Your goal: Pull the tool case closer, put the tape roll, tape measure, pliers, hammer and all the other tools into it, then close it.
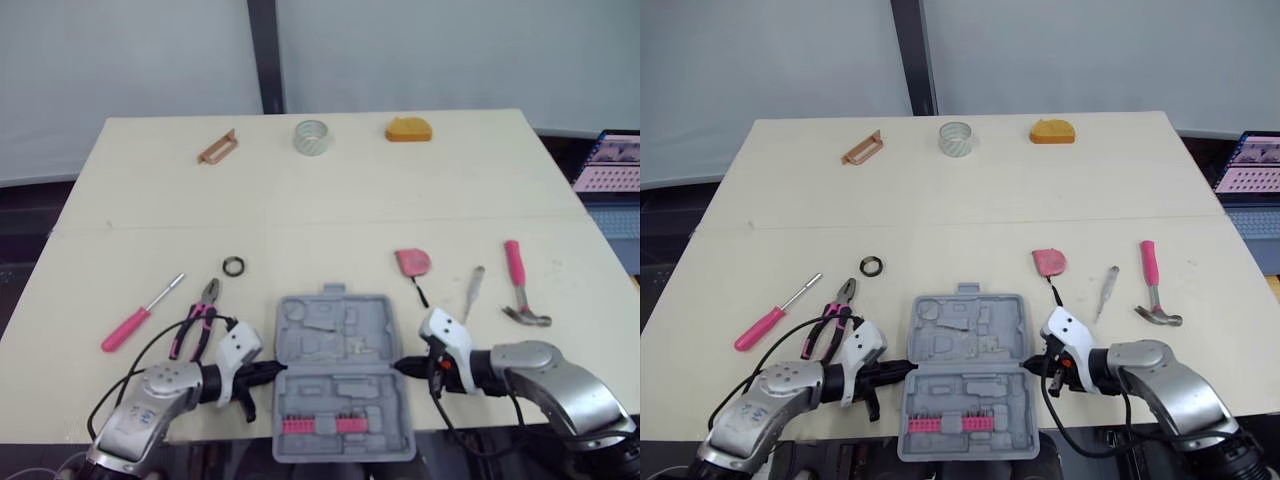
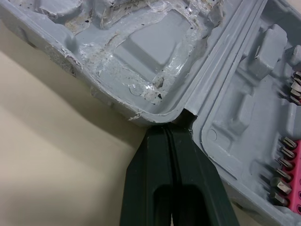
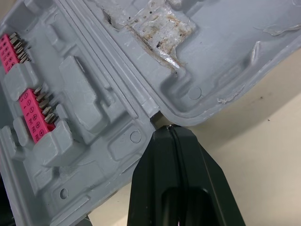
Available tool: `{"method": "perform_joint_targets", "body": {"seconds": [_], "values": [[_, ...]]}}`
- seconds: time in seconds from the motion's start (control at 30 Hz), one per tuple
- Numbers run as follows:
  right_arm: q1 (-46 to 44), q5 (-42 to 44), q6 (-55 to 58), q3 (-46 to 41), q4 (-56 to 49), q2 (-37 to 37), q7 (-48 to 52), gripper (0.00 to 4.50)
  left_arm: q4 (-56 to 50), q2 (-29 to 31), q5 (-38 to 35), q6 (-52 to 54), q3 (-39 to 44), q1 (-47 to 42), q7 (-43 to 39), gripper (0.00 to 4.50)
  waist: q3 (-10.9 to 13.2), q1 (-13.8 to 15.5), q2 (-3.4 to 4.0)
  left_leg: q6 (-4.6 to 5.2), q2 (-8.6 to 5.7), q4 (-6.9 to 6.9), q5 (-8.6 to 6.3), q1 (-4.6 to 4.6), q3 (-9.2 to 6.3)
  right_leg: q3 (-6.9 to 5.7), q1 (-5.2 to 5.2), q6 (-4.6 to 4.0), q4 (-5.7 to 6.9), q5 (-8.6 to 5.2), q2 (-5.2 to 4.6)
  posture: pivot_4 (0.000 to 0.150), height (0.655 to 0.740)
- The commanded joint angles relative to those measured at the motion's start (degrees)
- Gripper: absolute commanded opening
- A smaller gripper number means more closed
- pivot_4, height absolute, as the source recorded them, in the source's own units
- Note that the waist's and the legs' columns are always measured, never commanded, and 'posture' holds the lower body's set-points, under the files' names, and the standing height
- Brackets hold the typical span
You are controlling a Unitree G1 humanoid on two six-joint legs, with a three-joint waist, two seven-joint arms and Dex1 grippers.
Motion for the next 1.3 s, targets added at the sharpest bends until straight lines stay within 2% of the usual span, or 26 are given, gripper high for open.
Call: {"method": "perform_joint_targets", "body": {"seconds": [0.03,0.87,1.1,1.3], "values": [[0.7,1.9,0.4,-1.1,-3.2,-0.2,-0.3,0.00,-1.9,0.1,-1.0,0.6,0.0,1.0,-0.1,0.05,0.0,0.0,0.00,0.00,0.00,0.00,0.00,0.00,0.00,0.00,0.00,0.00,0.00,0.00,0.00,0.150,0.7400],[1.8,1.4,-1.4,-2.0,-1.0,-1.0,-0.6,0.00,-3.2,1.0,-1.0,1.2,1.7,2.9,0.6,0.05,0.0,0.0,0.00,0.00,0.00,0.00,0.00,0.00,0.00,0.00,0.00,0.00,0.00,0.00,0.00,0.150,0.7400],[3.0,1.0,-4.4,-5.7,1.5,-3.9,0.3,0.00,-3.2,4.1,-3.1,0.9,8.4,3.5,-0.3,0.05,0.0,0.0,-0.01,0.00,0.00,0.00,0.00,0.00,0.01,0.00,0.00,0.00,-0.01,0.00,0.00,0.150,0.7400],[6.3,4.5,-6.5,-12.4,-1.1,-5.9,2.5,0.00,-9.5,5.2,-11.4,-1.0,19.8,6.9,-4.0,0.05,0.0,0.0,-0.01,0.00,0.02,-0.02,0.00,0.00,0.02,0.00,0.01,0.00,-0.04,0.00,0.00,0.150,0.7400]]}}
